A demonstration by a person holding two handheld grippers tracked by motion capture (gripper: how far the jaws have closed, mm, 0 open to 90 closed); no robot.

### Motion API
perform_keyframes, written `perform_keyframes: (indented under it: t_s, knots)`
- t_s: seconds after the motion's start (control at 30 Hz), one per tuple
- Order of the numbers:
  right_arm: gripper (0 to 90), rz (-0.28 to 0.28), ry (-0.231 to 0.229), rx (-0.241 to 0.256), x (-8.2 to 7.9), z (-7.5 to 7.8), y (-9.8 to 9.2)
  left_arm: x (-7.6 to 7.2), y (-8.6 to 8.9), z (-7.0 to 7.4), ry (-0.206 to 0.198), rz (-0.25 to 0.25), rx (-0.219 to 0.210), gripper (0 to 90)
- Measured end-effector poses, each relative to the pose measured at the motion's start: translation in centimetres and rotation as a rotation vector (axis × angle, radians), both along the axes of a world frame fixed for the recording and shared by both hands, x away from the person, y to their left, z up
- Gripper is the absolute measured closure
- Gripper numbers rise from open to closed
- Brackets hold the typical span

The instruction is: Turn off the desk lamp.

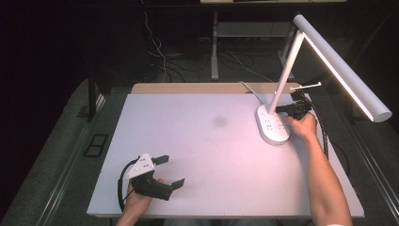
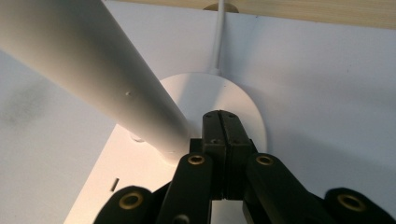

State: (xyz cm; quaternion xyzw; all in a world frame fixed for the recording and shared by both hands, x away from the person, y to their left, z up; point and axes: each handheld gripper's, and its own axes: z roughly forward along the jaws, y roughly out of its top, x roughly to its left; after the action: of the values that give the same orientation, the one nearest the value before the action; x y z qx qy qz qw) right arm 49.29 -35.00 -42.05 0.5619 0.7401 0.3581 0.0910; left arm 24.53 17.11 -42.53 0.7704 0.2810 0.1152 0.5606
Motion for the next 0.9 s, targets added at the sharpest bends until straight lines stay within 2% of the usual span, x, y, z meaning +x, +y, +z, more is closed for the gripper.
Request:
perform_keyframes:
  t_s: [0.27,0.67,0.7,0.87,0.9]
  knots:
    - [90.0,0.000,-0.004,-0.010,-0.03,0.01,0.03,-0.07,0.02,0.02,-0.001,0.000,-0.001,0.1]
    - [90.0,-0.014,-0.012,0.047,-0.21,-0.51,-0.41,-0.15,0.11,0.06,-0.006,0.002,0.001,0.1]
    - [90.0,-0.019,-0.025,0.052,-0.37,-0.63,-0.43,-0.14,0.16,0.07,-0.007,0.001,0.003,0.1]
    - [90.0,-0.029,-0.029,0.061,-0.50,-0.68,-0.46,-0.19,0.19,0.11,-0.004,0.004,-0.003,0.1]
    - [89.9,-0.030,-0.052,0.046,-0.60,-0.73,-0.34,-0.19,0.19,0.11,-0.003,0.005,-0.003,0.1]
